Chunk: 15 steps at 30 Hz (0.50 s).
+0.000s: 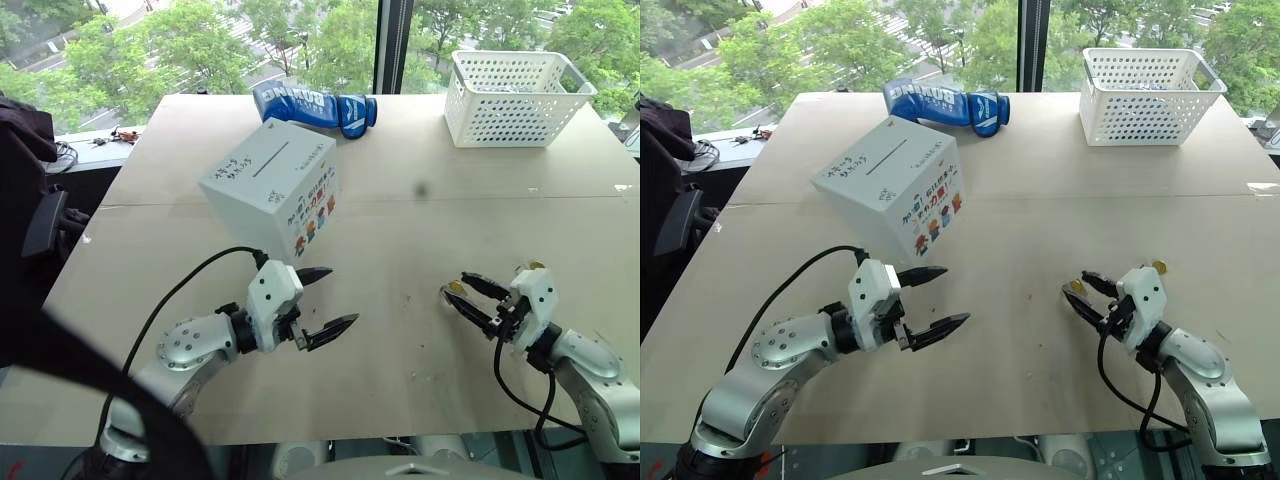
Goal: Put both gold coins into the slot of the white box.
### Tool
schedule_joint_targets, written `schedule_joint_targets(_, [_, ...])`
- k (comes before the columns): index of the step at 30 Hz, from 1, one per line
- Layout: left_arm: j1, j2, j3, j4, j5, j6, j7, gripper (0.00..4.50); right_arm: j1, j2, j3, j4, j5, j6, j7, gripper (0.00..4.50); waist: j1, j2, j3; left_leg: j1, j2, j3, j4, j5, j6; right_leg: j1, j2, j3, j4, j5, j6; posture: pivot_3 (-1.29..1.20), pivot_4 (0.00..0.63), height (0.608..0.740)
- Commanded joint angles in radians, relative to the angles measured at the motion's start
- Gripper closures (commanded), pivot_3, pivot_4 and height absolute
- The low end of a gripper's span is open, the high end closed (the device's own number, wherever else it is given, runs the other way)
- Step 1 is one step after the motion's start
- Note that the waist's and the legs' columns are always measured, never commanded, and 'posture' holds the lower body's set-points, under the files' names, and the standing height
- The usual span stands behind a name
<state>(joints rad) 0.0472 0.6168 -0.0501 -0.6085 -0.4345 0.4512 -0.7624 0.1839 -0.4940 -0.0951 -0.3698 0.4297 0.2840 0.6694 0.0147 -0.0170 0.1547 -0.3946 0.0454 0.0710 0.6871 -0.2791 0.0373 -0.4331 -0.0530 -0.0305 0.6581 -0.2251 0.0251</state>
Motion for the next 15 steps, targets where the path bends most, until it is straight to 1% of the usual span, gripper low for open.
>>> schedule_joint_targets(1, [-0.032, 0.006, -0.005, -0.007, -0.012, 0.011, -0.006, 0.0, 0.007, -0.003, -0.004, -0.013, -0.003, -0.006, 0.002, 3.68, 0.0, 0.0, 0.0, 0.0, 0.0, 0.0, 0.0, 0.0, 0.0, 0.0, 0.0, 0.0, 0.0, 0.0, 0.0, 0.0, 0.15, 0.704])
schedule_joint_targets(2, [-0.04, 0.006, -0.006, -0.005, -0.013, 0.017, -0.005, 0.0, 0.009, -0.003, -0.001, -0.014, -0.006, -0.005, 0.002, 4.26, 0.0, 0.0, 0.0, 0.0, 0.0, 0.0, 0.0, 0.0, 0.0, 0.0, 0.0, 0.0, 0.0, 0.0, 0.0, 0.0, 0.15, 0.704])
schedule_joint_targets(3, [-0.046, 0.006, -0.006, -0.004, -0.013, 0.022, -0.004, 0.0, 0.01, -0.004, 0.001, -0.014, -0.009, -0.004, 0.003, 4.48, 0.0, 0.0, 0.0, 0.0, 0.0, 0.0, 0.0, 0.0, 0.0, 0.0, 0.0, 0.0, 0.0, 0.0, 0.0, 0.0, 0.15, 0.704])
schedule_joint_targets(12, [-0.072, -0.006, -0.004, -0.02, -0.025, 0.058, 0.01, 0.0, 0.021, -0.01, -0.002, -0.016, -0.008, 0.02, 0.0, 4.48, 0.0, -0.001, 0.0, 0.0, 0.0, 0.0, 0.0, 0.0, 0.0, 0.0, 0.0, 0.0, 0.0, 0.0, 0.0, 0.0, 0.15, 0.704])
schedule_joint_targets(13, [-0.08, -0.021, 0.005, -0.024, -0.048, 0.07, 0.019, 0.0, 0.014, 0.005, -0.016, -0.027, 0.025, 0.042, -0.014, 4.48, 0.0, -0.001, 0.0, 0.0, 0.0, 0.0, 0.0, 0.0, 0.0, 0.0, 0.0, 0.0, 0.0, 0.0, 0.0, 0.0, 0.15, 0.704])
schedule_joint_targets(15, [-0.111, -0.095, 0.045, -0.029, -0.162, 0.118, 0.065, 0.0, -0.024, 0.048, -0.07, -0.075, 0.183, 0.133, -0.06, 4.48, 0.0, -0.001, 0.0, 0.0, 0.0, 0.0, 0.0, 0.0, 0.0, 0.0, 0.0, 0.0, 0.0, 0.0, 0.0, 0.0, 0.15, 0.704])
